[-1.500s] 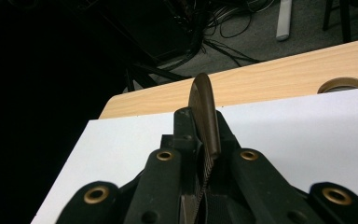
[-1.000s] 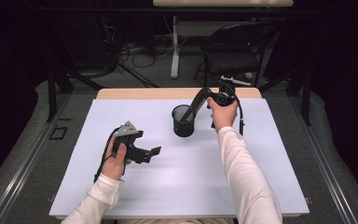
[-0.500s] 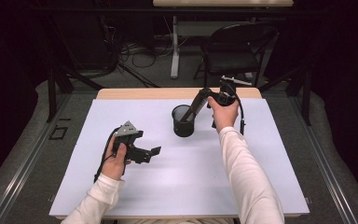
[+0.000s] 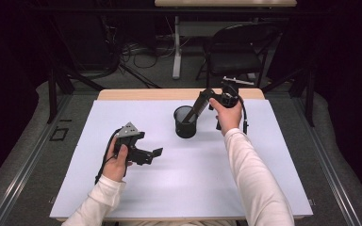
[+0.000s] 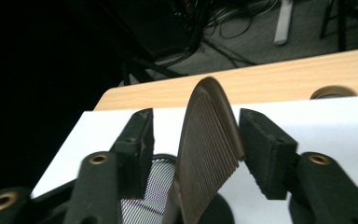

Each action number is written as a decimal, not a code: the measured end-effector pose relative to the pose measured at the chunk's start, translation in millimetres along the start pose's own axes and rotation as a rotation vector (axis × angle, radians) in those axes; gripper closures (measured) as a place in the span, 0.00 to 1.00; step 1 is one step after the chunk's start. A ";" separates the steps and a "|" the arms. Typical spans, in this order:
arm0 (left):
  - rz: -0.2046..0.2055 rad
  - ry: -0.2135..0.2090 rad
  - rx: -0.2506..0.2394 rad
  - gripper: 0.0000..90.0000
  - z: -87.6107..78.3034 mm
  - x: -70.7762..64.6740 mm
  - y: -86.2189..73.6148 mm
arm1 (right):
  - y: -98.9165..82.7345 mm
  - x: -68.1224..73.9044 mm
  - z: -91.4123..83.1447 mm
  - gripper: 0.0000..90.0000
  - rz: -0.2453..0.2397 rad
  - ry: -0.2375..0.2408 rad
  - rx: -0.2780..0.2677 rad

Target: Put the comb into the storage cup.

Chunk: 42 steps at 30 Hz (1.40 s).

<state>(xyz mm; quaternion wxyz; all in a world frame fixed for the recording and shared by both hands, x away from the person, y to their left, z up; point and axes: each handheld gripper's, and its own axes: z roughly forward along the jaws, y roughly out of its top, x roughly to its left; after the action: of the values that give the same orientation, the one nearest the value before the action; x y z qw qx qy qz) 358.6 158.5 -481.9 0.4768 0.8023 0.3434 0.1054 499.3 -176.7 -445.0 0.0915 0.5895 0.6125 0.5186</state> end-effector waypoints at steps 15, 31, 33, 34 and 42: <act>-0.003 0.000 -0.001 0.01 -0.2 0.8 0.1 | -3.4 3.0 -4.5 0.40 -0.101 -0.005 0.040; -0.003 0.003 -0.004 0.01 -1.2 2.0 0.4 | -6.4 12.5 -11.1 0.21 -0.179 -0.100 0.054; -0.004 0.002 -0.006 0.01 -1.6 2.0 0.5 | -6.0 11.9 -12.1 0.20 -0.182 -0.105 0.053; -0.006 0.002 -0.008 0.01 -1.5 2.1 0.4 | -5.8 11.4 -12.9 0.20 -0.181 -0.106 0.054; -0.008 0.003 -0.008 0.01 -1.8 2.5 0.5 | -4.9 7.8 -19.9 0.18 -0.193 -0.099 0.066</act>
<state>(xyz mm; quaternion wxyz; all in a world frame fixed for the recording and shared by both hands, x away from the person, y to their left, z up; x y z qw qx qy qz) 359.7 161.3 -480.9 0.4798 0.7989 0.3469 0.1058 479.5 -179.7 -435.9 0.1516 0.5553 0.6778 0.4574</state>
